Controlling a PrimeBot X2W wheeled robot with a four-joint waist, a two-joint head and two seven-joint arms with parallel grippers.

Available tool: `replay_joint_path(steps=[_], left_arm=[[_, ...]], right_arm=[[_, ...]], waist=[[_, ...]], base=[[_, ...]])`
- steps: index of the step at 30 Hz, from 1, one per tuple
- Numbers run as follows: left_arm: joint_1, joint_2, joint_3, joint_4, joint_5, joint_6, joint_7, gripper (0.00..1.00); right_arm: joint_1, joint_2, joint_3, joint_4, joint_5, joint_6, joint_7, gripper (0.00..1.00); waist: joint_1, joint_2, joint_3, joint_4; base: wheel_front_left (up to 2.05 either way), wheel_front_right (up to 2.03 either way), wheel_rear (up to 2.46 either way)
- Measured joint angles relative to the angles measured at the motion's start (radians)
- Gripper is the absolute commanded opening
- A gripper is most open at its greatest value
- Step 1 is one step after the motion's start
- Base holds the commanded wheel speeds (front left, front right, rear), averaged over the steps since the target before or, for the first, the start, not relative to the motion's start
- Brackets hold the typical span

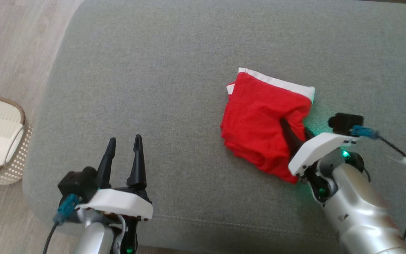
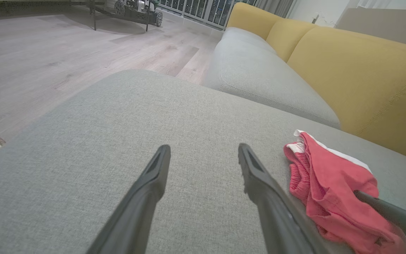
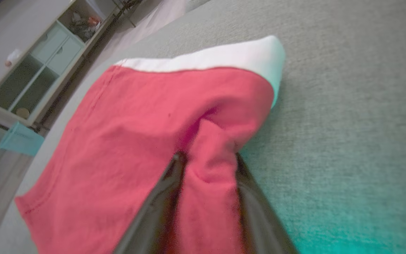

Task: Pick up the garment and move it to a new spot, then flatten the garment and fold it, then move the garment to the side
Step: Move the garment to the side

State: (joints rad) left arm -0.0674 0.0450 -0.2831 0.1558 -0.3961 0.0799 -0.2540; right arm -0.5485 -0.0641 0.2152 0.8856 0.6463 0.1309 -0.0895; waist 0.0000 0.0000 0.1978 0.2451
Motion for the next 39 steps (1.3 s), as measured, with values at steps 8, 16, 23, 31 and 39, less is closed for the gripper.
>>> replay_joint_path(steps=[8, 16, 23, 31, 39], left_arm=[[-0.001, 0.0, 0.003, 0.001, 0.0, 0.005, 0.0, 1.0], [-0.002, 0.0, 0.004, 0.001, 0.021, -0.002, 0.0, 1.0], [-0.053, 0.001, -0.01, 0.013, 0.094, -0.039, 0.0, 1.0], [-0.201, 0.005, -0.093, 0.072, 0.251, -0.14, 0.0, 1.0], [-0.336, 0.023, -0.153, 0.113, 0.317, -0.187, 0.0, 1.0]], right_arm=[[-0.052, -0.026, 0.09, 0.103, -0.27, 0.0, -0.122, 0.0], [-0.08, -0.074, 0.14, 0.068, -0.374, 0.0, -0.149, 0.0], [-0.107, -0.153, 0.193, -0.061, -0.352, 0.0, -0.068, 0.0], [-0.173, -0.297, 0.23, -0.259, -0.319, 0.0, 0.037, 0.0], [-0.191, -0.388, 0.189, -0.343, -0.275, 0.0, 0.073, 0.0]], waist=[[0.0, 0.0, -0.015, -0.03], [0.0, 0.0, -0.028, -0.113], [0.0, 0.0, -0.019, -0.231], [0.0, 0.0, 0.045, -0.385], [0.0, 0.0, 0.151, -0.514]], base=[[0.0, 0.0, 0.0], [0.0, 0.0, 0.0], [0.0, 0.0, 0.0], [0.0, 0.0, 0.0], [0.0, 0.0, 0.0]])
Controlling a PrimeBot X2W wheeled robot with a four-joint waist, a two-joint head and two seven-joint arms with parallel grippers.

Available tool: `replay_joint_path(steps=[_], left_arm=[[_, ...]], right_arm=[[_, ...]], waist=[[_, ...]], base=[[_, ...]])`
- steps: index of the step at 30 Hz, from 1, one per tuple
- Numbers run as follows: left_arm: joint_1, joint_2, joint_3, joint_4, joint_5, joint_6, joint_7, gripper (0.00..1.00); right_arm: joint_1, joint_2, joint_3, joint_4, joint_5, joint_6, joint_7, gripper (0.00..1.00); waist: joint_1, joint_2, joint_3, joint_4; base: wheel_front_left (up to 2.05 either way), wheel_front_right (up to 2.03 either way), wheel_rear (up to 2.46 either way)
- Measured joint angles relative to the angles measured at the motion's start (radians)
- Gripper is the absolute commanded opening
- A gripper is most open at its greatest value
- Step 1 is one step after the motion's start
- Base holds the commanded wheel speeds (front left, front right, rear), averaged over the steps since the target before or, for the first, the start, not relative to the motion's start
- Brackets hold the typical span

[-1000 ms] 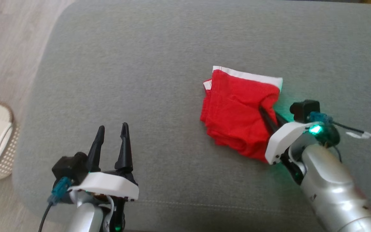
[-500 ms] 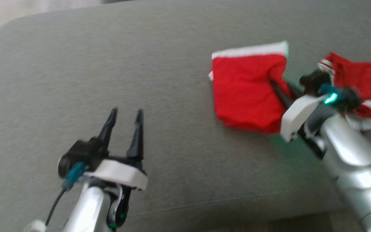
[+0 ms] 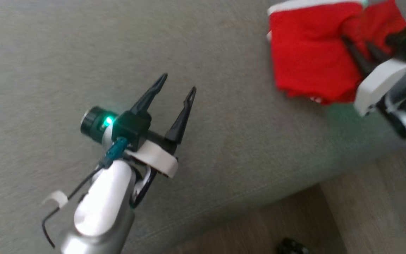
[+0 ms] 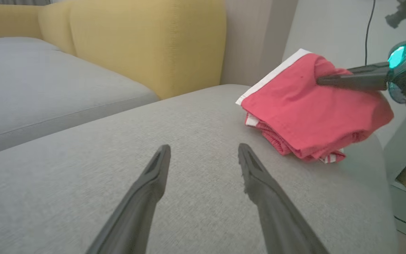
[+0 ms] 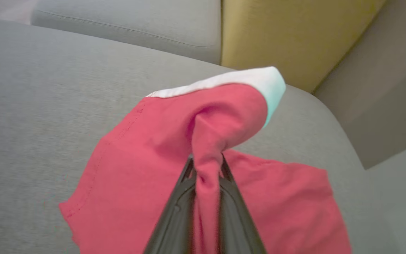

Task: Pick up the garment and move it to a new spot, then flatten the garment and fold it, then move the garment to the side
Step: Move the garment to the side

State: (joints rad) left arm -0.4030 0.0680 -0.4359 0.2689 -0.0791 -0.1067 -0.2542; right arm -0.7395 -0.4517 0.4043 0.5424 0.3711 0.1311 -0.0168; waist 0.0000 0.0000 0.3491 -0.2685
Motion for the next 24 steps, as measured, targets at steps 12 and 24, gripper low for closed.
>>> replay_joint_path(steps=[12, 24], left_arm=[[-0.126, 0.052, -0.046, 0.031, 0.018, -0.014, -0.002, 1.0], [-0.189, 0.048, -0.043, 0.003, 0.002, -0.017, -0.012, 1.0]], right_arm=[[-0.117, -0.01, -0.081, 0.133, -0.049, 0.0, -0.108, 0.0], [-0.163, 0.039, -0.178, 0.246, -0.104, 0.0, -0.182, 1.0]], waist=[[0.0, 0.0, 0.189, -0.098], [0.0001, 0.0, 0.256, -0.082]], base=[[0.0, 0.0, 0.0], [0.0, 0.0, 0.0]])
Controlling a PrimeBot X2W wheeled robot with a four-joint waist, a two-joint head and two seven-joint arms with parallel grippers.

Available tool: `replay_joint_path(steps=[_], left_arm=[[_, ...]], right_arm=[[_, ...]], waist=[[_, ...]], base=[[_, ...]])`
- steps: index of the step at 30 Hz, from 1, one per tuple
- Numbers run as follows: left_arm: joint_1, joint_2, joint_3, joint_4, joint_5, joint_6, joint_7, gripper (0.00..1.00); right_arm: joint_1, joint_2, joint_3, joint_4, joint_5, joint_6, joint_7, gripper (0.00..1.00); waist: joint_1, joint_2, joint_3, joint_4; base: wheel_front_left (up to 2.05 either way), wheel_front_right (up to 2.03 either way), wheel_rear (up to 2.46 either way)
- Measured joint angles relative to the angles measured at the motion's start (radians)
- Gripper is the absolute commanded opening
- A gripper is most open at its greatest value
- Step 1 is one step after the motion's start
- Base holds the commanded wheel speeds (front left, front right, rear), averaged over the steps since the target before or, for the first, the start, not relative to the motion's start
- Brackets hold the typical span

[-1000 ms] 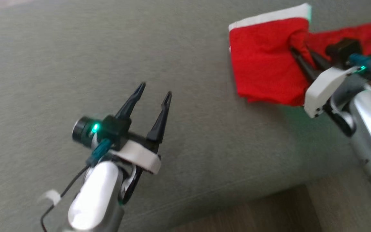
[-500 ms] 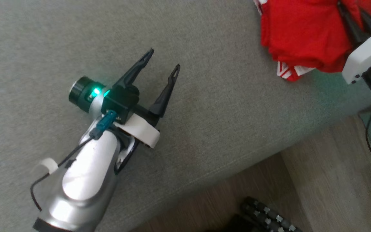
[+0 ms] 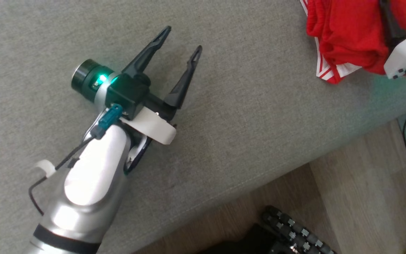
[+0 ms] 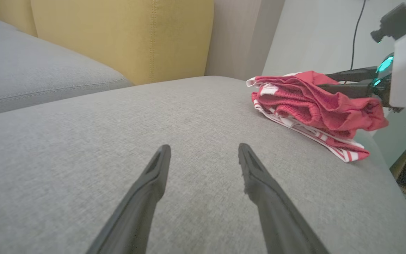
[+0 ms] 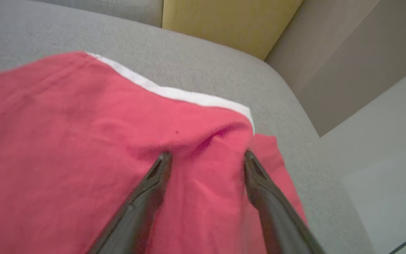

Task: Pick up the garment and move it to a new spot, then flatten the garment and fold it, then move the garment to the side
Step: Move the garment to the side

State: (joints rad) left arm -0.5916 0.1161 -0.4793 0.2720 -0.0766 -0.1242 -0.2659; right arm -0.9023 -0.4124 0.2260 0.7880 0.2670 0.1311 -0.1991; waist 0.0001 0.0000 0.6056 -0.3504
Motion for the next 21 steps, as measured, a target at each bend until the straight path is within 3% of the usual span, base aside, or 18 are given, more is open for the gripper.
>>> replay_joint_path(steps=[8, 14, 21], left_arm=[[0.06, -0.005, 0.036, 0.02, -0.024, 0.019, 0.002, 1.0], [0.139, -0.027, 0.093, 0.006, -0.058, 0.046, 0.006, 1.0], [0.221, -0.049, 0.152, -0.055, -0.074, 0.066, 0.007, 1.0]], right_arm=[[-0.009, 0.026, -0.034, -0.006, -0.055, 0.0, -0.023, 1.0], [0.01, 0.094, -0.047, -0.107, -0.046, 0.0, -0.035, 1.0], [0.162, 0.169, -0.048, -0.244, -0.083, 0.0, -0.05, 1.0]], waist=[[0.0, 0.0, -0.066, 0.02], [0.0, 0.0, -0.148, 0.044], [-0.0001, 0.0, -0.25, 0.106]], base=[[0.0, 0.0, 0.0], [0.0, 0.0, 0.0], [0.0, 0.0, 0.0]])
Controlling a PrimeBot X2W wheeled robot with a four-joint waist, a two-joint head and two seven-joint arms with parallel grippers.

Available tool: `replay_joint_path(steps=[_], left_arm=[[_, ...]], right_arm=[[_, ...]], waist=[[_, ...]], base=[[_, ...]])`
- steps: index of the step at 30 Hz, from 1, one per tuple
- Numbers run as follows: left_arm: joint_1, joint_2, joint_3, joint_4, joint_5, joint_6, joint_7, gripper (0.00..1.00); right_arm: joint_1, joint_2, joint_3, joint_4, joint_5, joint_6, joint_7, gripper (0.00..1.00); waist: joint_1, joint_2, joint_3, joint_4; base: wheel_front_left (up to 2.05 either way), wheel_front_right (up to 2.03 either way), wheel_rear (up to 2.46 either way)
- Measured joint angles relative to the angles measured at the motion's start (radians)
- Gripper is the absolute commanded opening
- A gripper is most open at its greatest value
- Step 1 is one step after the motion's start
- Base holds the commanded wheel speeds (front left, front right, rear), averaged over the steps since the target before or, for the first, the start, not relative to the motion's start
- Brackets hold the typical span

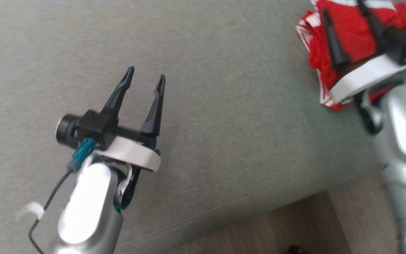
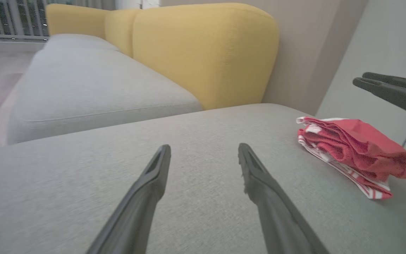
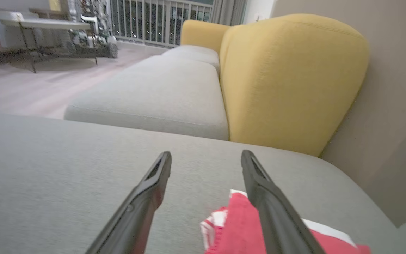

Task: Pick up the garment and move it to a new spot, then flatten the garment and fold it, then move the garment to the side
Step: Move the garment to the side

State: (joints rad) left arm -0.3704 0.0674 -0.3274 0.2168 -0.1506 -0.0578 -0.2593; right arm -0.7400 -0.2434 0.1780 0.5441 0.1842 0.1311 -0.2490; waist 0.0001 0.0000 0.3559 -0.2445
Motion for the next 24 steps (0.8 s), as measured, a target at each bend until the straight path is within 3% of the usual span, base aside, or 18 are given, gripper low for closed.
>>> replay_joint_path(steps=[6, 13, 19, 24], left_arm=[[0.103, -0.014, 0.051, -0.026, -0.017, 0.03, 0.0, 1.0], [0.231, -0.02, 0.109, -0.072, -0.077, 0.075, 0.002, 1.0], [0.328, -0.02, 0.132, -0.08, -0.127, 0.097, 0.003, 1.0], [0.387, -0.019, 0.153, -0.087, -0.163, 0.12, 0.003, 1.0]], right_arm=[[0.138, 0.114, -0.021, -0.059, -0.02, 0.0, -0.004, 1.0], [0.292, 0.15, -0.041, -0.146, -0.022, 0.0, -0.004, 1.0], [0.453, 0.178, -0.142, -0.226, -0.027, 0.0, -0.006, 1.0], [0.578, 0.184, -0.144, -0.264, -0.015, 0.0, -0.006, 1.0]], waist=[[0.0, 0.0, -0.095, 0.069], [-0.0001, 0.0, -0.208, 0.141], [-0.0001, 0.0, -0.289, 0.192], [-0.0001, 0.0, -0.337, 0.218]], base=[[0.0, 0.0, 0.0], [0.0, 0.0, 0.0], [0.0, 0.0, 0.0], [0.0, 0.0, 0.0]])
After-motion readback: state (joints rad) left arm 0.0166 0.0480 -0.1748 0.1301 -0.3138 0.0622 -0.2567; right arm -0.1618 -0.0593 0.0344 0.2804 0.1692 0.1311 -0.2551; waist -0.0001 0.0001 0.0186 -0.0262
